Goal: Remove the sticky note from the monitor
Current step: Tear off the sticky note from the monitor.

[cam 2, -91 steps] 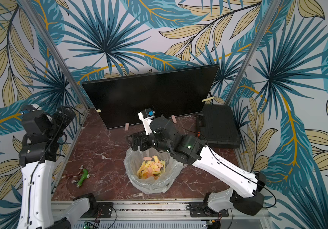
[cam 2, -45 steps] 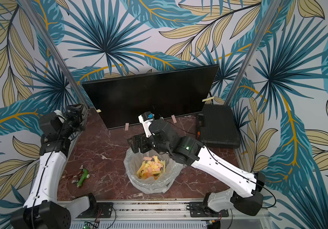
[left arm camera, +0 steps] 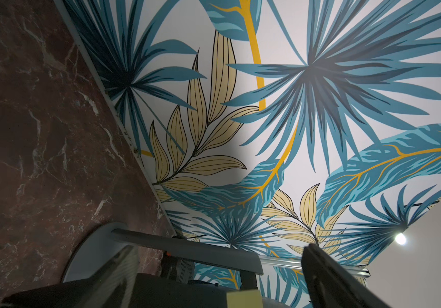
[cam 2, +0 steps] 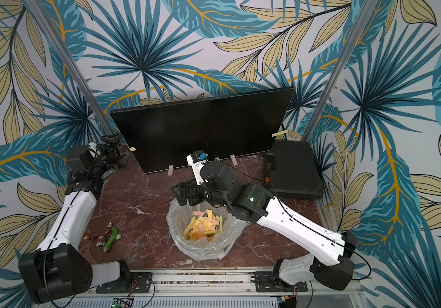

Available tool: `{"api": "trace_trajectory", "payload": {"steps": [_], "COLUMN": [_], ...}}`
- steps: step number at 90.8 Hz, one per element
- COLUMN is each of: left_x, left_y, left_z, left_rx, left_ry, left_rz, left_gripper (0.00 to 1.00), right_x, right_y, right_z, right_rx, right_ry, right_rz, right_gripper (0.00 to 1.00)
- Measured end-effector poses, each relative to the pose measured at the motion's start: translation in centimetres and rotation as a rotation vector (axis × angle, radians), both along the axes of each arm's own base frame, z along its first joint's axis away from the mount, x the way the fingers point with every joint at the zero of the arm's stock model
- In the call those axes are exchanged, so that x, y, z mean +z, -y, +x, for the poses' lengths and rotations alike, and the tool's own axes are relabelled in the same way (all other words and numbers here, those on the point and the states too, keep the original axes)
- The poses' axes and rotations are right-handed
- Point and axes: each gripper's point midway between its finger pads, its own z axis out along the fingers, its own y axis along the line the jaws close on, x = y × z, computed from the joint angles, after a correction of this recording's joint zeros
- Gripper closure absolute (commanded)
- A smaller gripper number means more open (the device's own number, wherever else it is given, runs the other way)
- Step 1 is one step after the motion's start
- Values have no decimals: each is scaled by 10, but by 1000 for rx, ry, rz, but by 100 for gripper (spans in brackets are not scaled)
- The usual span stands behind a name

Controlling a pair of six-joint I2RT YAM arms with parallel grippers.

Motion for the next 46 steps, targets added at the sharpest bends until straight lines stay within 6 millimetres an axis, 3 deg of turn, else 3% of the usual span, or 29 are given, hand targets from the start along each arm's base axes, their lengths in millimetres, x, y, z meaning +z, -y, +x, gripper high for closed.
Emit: {"api": "trace_trajectory", "payload": {"steps": [46], "left_x": [6], "left_y": [10], "left_z": [6], "left_rx": [-26], "left_ry": [27], "left_rz": [14], "left_gripper": [27], "right_x": [-1], "right_y": [1], "right_z": [0], "right_rx": [-4], "right_ry": [1], "right_rz": [-3], "right_gripper": [9]}}
